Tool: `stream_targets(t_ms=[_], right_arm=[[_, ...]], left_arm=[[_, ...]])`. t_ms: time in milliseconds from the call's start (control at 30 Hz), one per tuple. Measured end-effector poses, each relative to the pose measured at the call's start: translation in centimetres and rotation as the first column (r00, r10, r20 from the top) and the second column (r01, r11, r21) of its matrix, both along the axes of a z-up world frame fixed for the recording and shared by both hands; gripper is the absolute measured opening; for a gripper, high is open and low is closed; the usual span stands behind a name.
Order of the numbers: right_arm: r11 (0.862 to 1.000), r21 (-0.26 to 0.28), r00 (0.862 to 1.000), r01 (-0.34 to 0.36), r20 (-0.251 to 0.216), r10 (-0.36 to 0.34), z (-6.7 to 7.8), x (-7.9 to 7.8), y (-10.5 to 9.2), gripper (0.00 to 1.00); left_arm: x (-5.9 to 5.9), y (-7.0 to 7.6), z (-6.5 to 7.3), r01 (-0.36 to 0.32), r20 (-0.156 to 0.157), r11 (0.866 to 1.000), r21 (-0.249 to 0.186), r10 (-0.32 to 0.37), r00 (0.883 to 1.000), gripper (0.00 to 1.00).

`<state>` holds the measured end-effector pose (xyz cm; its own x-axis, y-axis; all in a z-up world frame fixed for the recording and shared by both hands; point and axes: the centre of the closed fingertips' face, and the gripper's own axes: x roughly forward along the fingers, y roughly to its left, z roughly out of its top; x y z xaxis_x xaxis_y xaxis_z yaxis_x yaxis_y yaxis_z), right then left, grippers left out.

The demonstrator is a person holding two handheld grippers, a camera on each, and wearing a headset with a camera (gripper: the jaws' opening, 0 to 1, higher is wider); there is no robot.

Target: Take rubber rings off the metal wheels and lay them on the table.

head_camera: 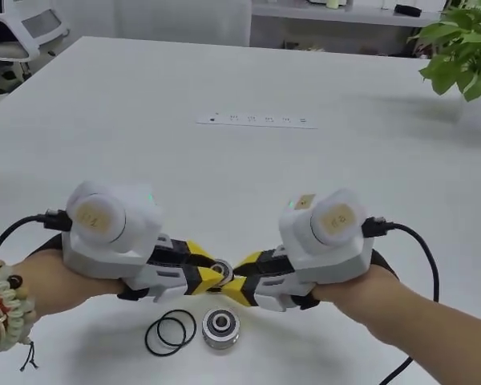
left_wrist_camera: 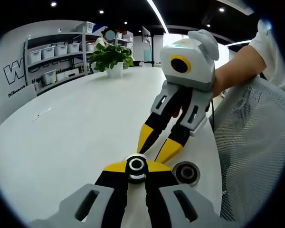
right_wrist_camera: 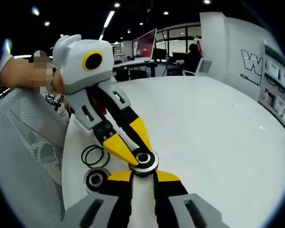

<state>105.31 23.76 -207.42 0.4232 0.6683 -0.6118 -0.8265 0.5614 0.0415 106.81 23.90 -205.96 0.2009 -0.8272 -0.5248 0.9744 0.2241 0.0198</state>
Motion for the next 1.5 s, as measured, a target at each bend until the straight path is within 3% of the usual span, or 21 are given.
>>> stream_targets(t_ms=[633, 933, 1100, 1300, 1400, 1467, 1500], right_arm=[[1.000, -0.005, 1.000, 0.002, -0.024, -0.003, -0.1, -0.1, -0.3, 0.04], [1.000, 0.002, 0.999, 0.031, -0.040, -0.031, -0.2, 0.0, -0.5, 0.00], [0.996, 0.004, 0.993, 0.088, -0.075, -0.088, -0.2, 0.3, -0.8, 0.00], [0.965, 0.089, 0.953, 0.245, -0.207, -0.223, 0.1, 0.9, -1.3, 0.00], [0.939, 0.140, 0.922, 0.315, -0.281, -0.267, 0.2, 1.0, -1.5, 0.00], [0.906, 0.206, 0.892, 0.371, -0.350, -0.286, 0.7, 1.1, -1.3, 0.00], [0.906, 0.199, 0.888, 0.374, -0.359, -0.287, 0.5, 1.0, -1.5, 0.00]], left_arm=[[-0.1, 0.0, 0.0, -0.002, 0.001, 1.000, -0.010, 0.002, 1.000, 0.07], [-0.2, 0.0, 0.0, -0.002, 0.002, 1.000, -0.011, 0.002, 1.000, 0.07], [-0.1, 0.0, 0.0, -0.004, 0.002, 1.000, -0.011, 0.004, 1.000, 0.07], [-0.2, 0.0, 0.0, -0.004, 0.002, 1.000, -0.011, 0.004, 1.000, 0.07], [-0.2, 0.0, 0.0, -0.003, 0.002, 1.000, -0.011, 0.003, 1.000, 0.07], [-0.2, 0.0, 0.0, -0.002, 0.002, 1.000, -0.011, 0.002, 1.000, 0.07], [-0.2, 0.0, 0.0, -0.002, 0.002, 1.000, -0.011, 0.002, 1.000, 0.07]])
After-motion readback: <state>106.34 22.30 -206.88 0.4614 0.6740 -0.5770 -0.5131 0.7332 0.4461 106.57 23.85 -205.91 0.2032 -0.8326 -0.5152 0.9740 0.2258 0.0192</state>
